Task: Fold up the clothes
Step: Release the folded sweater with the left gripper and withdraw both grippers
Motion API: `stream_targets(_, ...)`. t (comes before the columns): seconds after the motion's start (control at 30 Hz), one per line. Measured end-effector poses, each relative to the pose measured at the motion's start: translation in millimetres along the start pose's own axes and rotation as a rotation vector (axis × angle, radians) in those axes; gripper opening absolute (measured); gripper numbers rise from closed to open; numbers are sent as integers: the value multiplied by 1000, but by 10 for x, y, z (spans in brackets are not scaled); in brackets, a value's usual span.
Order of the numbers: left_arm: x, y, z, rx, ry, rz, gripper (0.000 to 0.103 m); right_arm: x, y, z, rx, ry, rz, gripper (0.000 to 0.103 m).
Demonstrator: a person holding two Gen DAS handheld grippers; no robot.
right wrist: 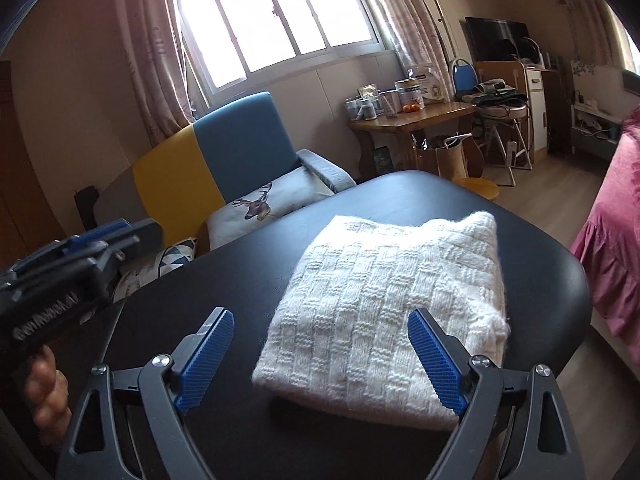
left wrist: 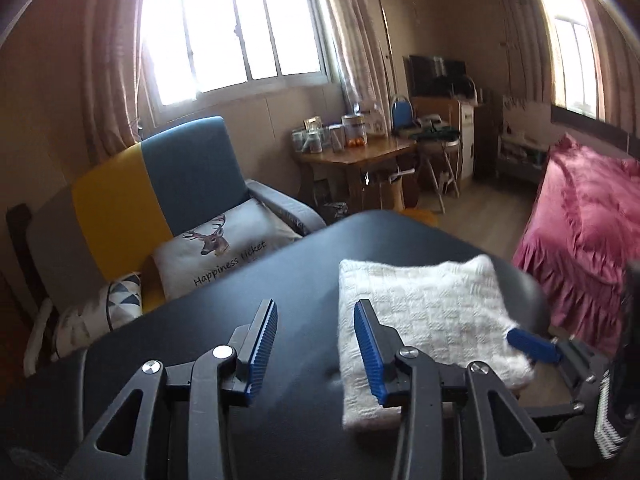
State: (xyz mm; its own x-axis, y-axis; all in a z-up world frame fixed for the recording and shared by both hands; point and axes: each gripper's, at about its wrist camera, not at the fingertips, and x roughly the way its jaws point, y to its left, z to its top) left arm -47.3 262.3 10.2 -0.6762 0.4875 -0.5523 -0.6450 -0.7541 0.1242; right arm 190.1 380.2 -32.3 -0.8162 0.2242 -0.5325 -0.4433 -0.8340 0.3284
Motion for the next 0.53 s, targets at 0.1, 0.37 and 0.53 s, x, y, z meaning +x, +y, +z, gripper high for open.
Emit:
stream_targets(0.1,-3,5,27,-24,35,-61,41,-18,-49,-19,16,4,-7,92)
stream_targets(0.37,63,-99,-19,-31,93,-121,41,-10,-81,-72,26,7,-21,94)
stream_targets(0.53,91,-86,-67,-48,89,-124,41,18,-78,-110,18,13,-30,94)
